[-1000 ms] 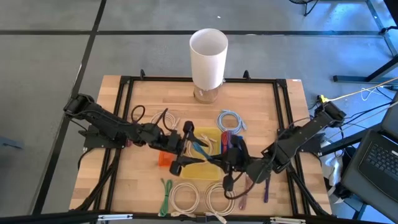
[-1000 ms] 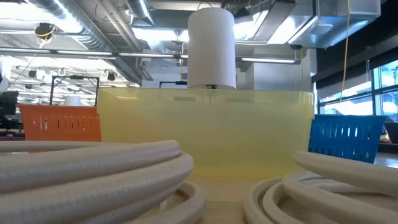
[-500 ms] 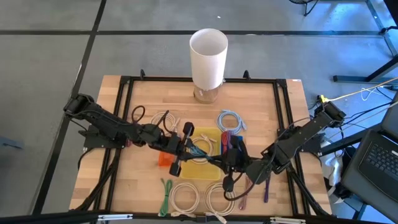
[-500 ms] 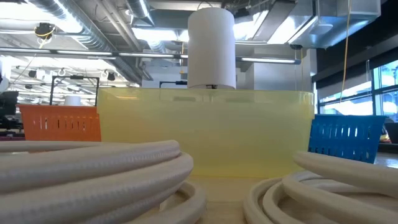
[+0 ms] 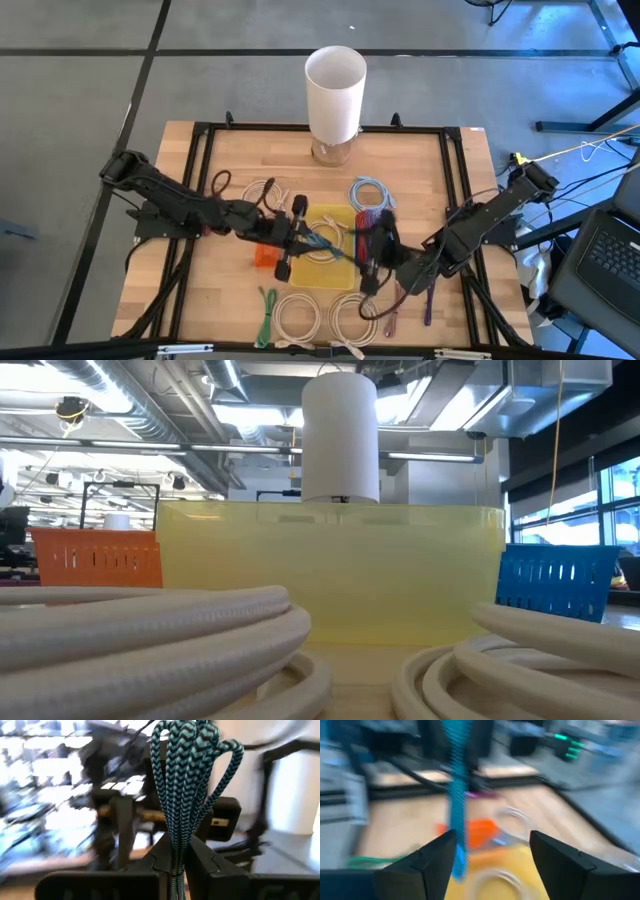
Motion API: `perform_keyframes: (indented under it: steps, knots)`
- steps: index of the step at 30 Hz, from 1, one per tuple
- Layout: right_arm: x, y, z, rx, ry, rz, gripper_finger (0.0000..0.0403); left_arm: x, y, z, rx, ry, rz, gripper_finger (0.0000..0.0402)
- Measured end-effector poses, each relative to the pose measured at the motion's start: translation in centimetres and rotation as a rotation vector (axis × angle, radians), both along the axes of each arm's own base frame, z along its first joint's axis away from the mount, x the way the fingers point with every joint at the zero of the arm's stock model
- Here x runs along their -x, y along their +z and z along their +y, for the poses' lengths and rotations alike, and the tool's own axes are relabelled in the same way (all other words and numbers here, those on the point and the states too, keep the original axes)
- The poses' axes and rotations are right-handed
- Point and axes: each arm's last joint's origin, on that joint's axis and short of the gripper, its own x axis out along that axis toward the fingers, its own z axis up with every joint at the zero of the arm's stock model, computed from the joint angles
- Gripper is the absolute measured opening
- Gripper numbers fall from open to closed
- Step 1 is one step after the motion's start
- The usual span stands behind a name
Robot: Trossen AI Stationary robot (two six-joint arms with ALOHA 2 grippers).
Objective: Pick & Place USB Port
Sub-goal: Put the black and blue charger cable into the orange bin
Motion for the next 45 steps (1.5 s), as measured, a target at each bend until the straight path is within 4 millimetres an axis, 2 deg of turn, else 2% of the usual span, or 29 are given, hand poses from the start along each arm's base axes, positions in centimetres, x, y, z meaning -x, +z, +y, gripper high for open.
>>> perform_keyframes:
  steps: [3, 8, 10, 13, 18, 24, 34, 39, 45]
  knots:
    - [2.3, -0.6, -1.4, -0.007, -0.165, 0.064, 0.0263, 2.1, 0.1, 0.4, 0.027, 0.201, 0.162, 0.0020]
    - [5.7, -1.9, -3.9, -0.186, -0.407, 0.200, 0.0264, 6.6, -0.1, 0.9, 0.154, 0.515, 0.335, 0.0019]
    - [6.7, -2.3, -4.6, -0.224, -0.493, 0.284, 0.0264, 7.8, -0.8, 1.0, 0.247, 0.612, 0.377, 0.0019]
    - [7.5, -2.8, -5.0, -0.233, -0.575, 0.386, 0.0258, 8.8, -2.9, 1.5, 0.351, 0.766, 0.467, 0.0018]
    - [7.8, -2.9, -5.1, -0.247, -0.593, 0.426, 0.0248, 8.6, -6.2, 1.9, 0.463, 0.925, 0.616, 0.0018]
    - [7.8, -2.9, -5.0, -0.247, -0.588, 0.430, 0.0237, 7.1, -8.6, 1.0, 0.539, 0.936, 0.709, 0.0018]
    - [7.8, -2.9, -5.0, -0.235, -0.577, 0.439, 0.0226, 5.8, -12.3, -0.7, 0.593, 0.980, 0.822, 0.0018]
    - [7.8, -2.9, -4.9, -0.235, -0.576, 0.439, 0.0226, 5.5, -13.2, -1.5, 0.635, 0.967, 0.853, 0.0018]
    - [7.8, -2.9, -4.9, -0.240, -0.574, 0.435, 0.0226, 5.1, -13.3, -1.5, 0.655, 0.950, 0.857, 0.0018]
